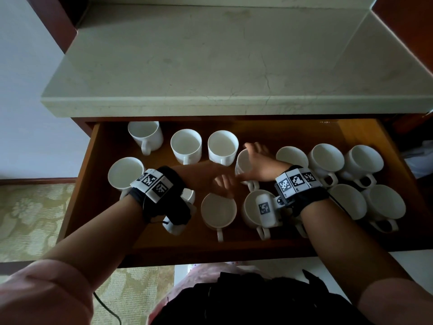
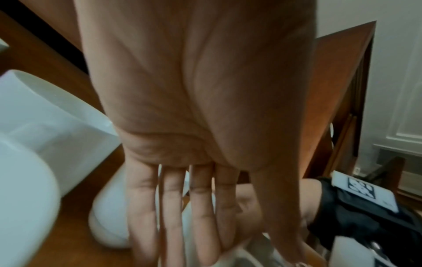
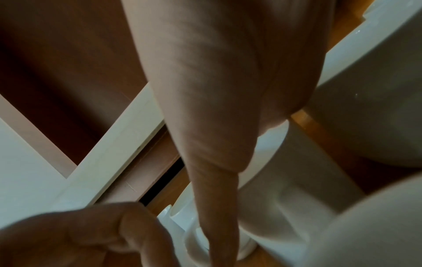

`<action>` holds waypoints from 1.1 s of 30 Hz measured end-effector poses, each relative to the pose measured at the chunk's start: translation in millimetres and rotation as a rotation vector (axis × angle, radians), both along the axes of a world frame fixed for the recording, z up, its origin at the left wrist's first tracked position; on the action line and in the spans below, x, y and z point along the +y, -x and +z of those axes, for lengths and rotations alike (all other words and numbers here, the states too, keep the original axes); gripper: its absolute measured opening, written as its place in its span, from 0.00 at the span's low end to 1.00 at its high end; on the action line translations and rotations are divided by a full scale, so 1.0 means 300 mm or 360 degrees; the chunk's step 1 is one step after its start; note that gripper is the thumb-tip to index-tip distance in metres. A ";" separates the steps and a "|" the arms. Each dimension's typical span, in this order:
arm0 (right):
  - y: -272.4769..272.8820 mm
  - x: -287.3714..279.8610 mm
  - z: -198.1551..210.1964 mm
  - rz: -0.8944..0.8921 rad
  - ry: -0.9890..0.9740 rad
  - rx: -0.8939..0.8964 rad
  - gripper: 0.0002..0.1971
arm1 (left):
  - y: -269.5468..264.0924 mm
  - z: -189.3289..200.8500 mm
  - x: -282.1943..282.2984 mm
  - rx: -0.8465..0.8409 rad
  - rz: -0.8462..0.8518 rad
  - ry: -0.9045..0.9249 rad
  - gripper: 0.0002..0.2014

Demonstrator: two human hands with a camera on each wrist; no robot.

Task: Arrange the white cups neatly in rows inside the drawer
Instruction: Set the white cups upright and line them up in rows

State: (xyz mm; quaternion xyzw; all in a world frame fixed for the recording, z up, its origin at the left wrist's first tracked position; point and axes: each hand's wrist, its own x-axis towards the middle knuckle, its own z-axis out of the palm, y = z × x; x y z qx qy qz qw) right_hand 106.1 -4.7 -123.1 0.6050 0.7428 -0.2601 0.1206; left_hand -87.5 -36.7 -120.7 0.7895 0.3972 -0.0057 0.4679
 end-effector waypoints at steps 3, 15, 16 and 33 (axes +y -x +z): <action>0.004 0.000 0.000 0.0002 0.0011 -0.0035 0.56 | 0.027 0.005 0.033 -0.0109 0.0126 -0.0254 0.11; 0.019 0.000 0.025 -0.0050 0.0001 -0.0042 0.52 | 0.033 -0.021 0.123 0.0206 0.0309 -0.0800 0.38; 0.020 0.000 0.024 -0.0050 -0.0005 -0.0049 0.52 | 0.030 -0.021 0.131 0.0253 0.0291 -0.0748 0.42; 0.003 -0.008 0.020 -0.0011 -0.0022 0.0010 0.51 | -0.054 0.035 0.216 0.0518 0.0172 -0.0572 0.42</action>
